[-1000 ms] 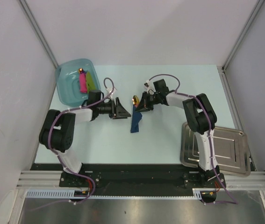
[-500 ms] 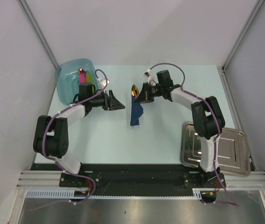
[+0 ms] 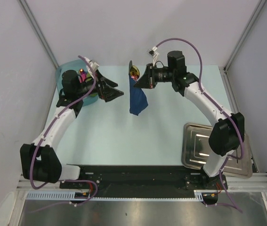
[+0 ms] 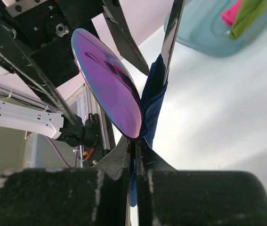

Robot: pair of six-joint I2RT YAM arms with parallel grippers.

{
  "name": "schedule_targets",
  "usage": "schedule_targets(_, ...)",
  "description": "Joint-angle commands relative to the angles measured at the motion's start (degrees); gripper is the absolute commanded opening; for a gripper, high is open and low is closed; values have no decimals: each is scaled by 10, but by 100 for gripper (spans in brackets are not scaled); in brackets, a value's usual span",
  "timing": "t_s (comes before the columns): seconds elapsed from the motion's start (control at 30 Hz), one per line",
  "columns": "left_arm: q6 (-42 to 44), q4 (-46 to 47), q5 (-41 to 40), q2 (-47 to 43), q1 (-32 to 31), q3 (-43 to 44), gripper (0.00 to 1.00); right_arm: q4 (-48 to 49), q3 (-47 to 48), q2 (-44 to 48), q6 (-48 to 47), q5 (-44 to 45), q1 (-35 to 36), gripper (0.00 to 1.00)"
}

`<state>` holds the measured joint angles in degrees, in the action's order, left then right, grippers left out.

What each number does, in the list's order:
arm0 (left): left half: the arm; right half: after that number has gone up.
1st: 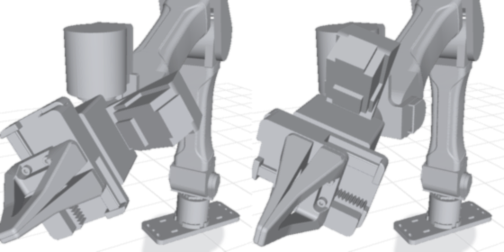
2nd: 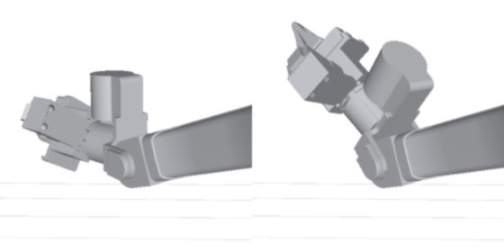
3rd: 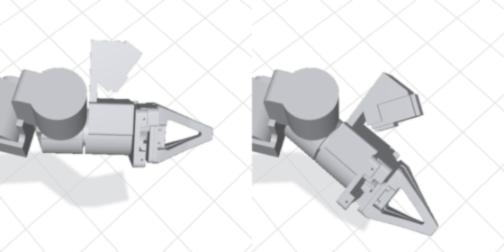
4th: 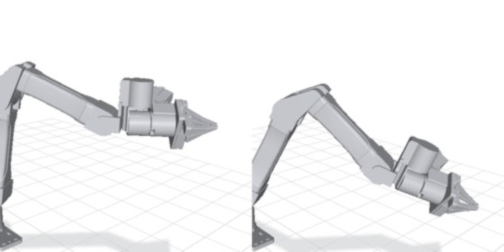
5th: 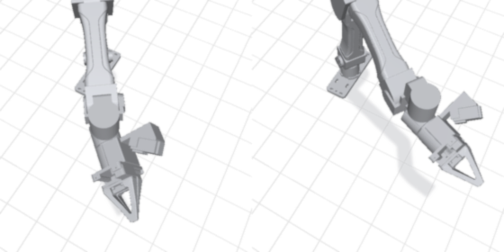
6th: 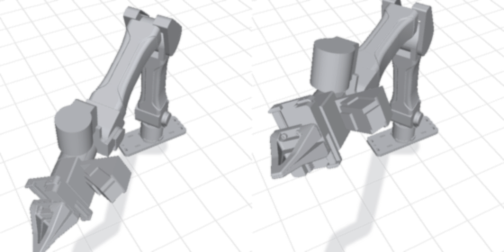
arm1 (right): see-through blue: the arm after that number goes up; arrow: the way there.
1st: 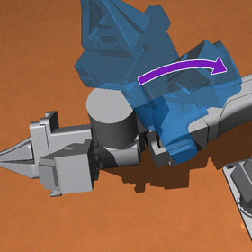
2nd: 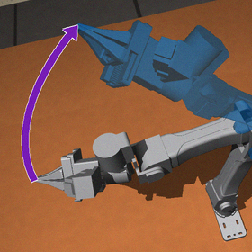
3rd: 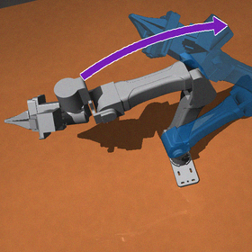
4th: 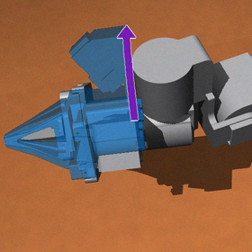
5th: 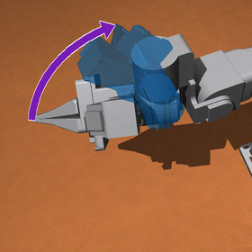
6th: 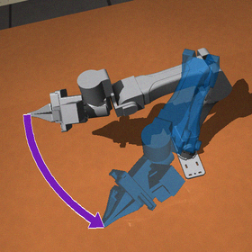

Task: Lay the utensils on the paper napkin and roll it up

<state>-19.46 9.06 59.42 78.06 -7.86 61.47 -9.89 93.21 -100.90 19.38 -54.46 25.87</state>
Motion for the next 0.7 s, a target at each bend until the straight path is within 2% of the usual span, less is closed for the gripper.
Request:
schedule_targets(0.0, -28, 76, 49, -18, -4, 9, 100, -18, 48, 45, -38, -3, 12, 0)
schedule_targets(0.2, 45, 53, 30, -56, -51, 14, 100, 3, 53, 76, -49, -7, 27, 0)
schedule_targets(0.27, 36, 73, 25, -61, -58, 9, 100, -1, 54, 91, -68, -7, 38, 0)
schedule_targets(0.4, -37, 147, 27, -58, -75, 4, 97, -15, 52, 114, -108, 5, 62, 0)
schedule_targets(0.53, -64, 176, 40, -65, -95, 2, 90, -15, 49, 129, -120, 22, 81, 0)
schedule_targets(0.67, -69, 178, 40, -72, -111, -6, 75, -2, 50, 138, -115, 32, 95, 0)
